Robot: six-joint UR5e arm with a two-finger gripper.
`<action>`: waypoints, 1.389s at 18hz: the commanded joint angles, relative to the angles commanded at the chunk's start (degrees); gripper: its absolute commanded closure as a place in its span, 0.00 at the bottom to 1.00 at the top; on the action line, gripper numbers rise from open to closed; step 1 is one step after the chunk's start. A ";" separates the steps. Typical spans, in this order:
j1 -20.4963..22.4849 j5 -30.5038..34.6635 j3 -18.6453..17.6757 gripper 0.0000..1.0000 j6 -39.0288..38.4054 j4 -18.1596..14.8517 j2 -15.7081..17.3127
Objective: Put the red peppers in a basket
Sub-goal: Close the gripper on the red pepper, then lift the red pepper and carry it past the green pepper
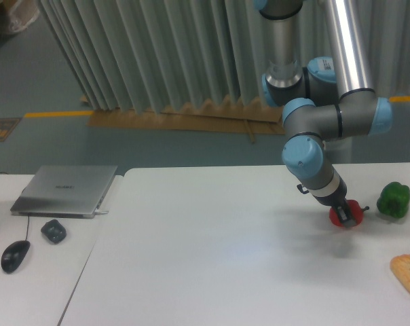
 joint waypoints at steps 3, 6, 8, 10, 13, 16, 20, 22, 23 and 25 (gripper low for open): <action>0.17 -0.26 0.09 0.63 0.26 -0.09 0.26; 0.61 -1.23 1.49 0.63 0.18 -0.52 0.79; 1.40 -3.68 2.46 0.63 0.09 -0.70 1.40; 3.15 -7.71 3.25 0.63 0.26 -0.79 3.16; 7.20 -14.40 4.74 0.63 0.96 -0.88 5.71; 8.87 -14.94 6.23 0.63 1.84 -1.92 6.15; 11.86 -17.31 12.20 0.64 2.46 -6.76 6.15; 14.31 -18.89 14.23 0.64 3.95 -7.38 6.15; 15.80 -19.51 14.76 0.64 4.39 -7.30 6.15; 18.09 -19.51 14.77 0.64 6.23 -6.94 5.98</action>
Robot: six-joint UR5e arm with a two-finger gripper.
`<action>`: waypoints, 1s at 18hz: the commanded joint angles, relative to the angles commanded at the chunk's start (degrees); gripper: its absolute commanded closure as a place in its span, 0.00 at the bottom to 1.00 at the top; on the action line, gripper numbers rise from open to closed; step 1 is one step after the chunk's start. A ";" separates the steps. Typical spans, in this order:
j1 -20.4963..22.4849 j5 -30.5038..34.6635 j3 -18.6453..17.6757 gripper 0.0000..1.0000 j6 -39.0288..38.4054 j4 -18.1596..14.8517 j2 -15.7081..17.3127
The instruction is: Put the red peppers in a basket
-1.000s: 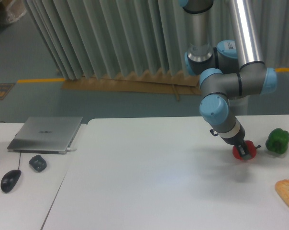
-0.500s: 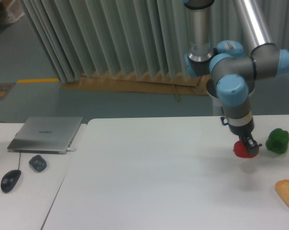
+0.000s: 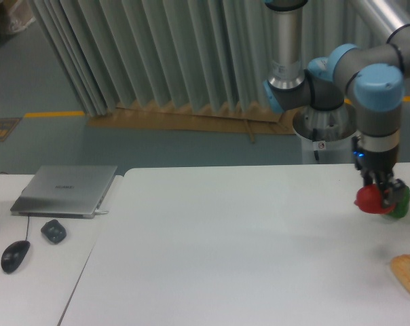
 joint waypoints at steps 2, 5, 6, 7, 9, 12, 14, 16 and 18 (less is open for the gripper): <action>2.28 0.17 0.09 0.64 2.37 0.70 -0.70; 4.22 0.09 0.44 0.64 2.47 2.20 -1.67; 5.01 0.17 0.53 0.64 2.56 2.72 -2.11; 5.37 0.18 0.53 0.64 2.73 3.51 -2.28; 6.07 0.00 0.70 0.64 2.74 5.35 -2.90; 7.74 0.00 1.67 0.64 3.43 5.54 -3.43; 9.15 0.09 1.76 0.64 3.61 7.89 -4.48; 10.90 0.09 1.67 0.64 3.44 9.93 -5.01; 12.57 0.00 1.76 0.64 3.44 11.33 -5.36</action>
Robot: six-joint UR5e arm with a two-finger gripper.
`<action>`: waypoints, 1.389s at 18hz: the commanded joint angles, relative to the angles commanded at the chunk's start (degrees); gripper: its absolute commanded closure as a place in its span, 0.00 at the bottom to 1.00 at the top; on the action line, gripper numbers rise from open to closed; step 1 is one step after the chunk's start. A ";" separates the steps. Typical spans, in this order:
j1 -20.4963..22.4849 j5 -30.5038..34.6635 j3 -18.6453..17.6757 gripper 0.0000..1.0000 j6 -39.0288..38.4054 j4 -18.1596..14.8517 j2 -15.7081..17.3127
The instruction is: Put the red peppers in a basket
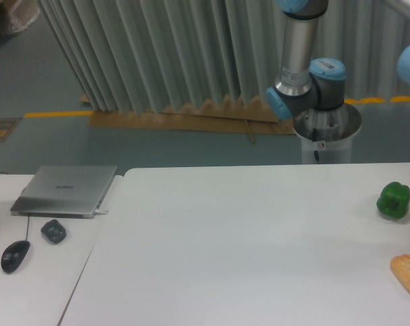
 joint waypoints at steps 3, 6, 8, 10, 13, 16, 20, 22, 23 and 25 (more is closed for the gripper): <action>1.94 0.00 0.44 0.69 0.09 0.80 -0.62; 3.26 0.09 0.53 0.75 0.70 0.97 -0.62; 3.35 0.53 0.35 0.72 0.70 2.37 -1.14; 4.66 0.62 -0.09 0.65 0.97 4.13 -1.49; 7.81 0.53 -0.44 0.65 4.82 4.22 -2.02; 9.15 0.53 -0.35 0.61 6.24 4.31 -2.46; 10.29 0.53 -0.44 0.57 6.94 4.49 -2.72; 11.34 0.53 -0.53 0.57 8.43 4.75 -2.81; 11.87 0.53 -0.53 0.57 10.18 5.01 -2.81; 12.49 0.53 -0.44 0.57 13.00 5.37 -2.81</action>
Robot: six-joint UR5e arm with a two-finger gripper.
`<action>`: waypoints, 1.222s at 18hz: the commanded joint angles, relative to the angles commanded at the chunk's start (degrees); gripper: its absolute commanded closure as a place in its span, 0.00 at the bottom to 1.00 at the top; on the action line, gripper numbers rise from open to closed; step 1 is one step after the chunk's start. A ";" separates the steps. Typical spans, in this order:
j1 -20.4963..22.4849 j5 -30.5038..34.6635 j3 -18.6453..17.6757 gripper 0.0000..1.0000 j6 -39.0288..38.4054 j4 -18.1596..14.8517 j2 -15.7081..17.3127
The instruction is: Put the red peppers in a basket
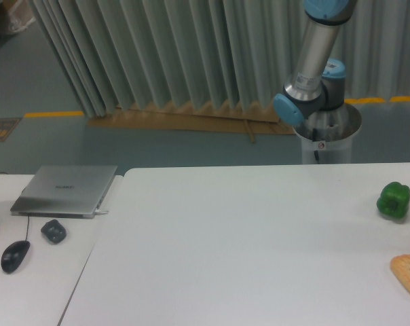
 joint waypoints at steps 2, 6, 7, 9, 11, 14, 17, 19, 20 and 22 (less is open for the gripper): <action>-0.17 0.00 -0.09 0.49 0.27 0.18 0.00; -0.61 -0.09 -0.53 0.00 -0.42 0.27 0.09; -0.53 -0.35 -0.53 0.00 0.18 0.27 0.17; -0.52 -0.35 -0.53 0.00 0.27 0.35 0.18; -0.52 -0.44 -0.53 0.00 0.27 0.27 0.26; -1.40 -0.53 -0.79 0.00 0.27 0.27 0.70; -3.95 -0.53 -0.79 0.00 -0.25 0.18 0.97; -4.13 -0.61 -1.05 0.00 0.09 0.18 1.49; -4.48 -0.88 -1.05 0.00 0.01 0.18 1.84; -6.14 -1.40 -1.23 0.00 -0.52 0.18 2.02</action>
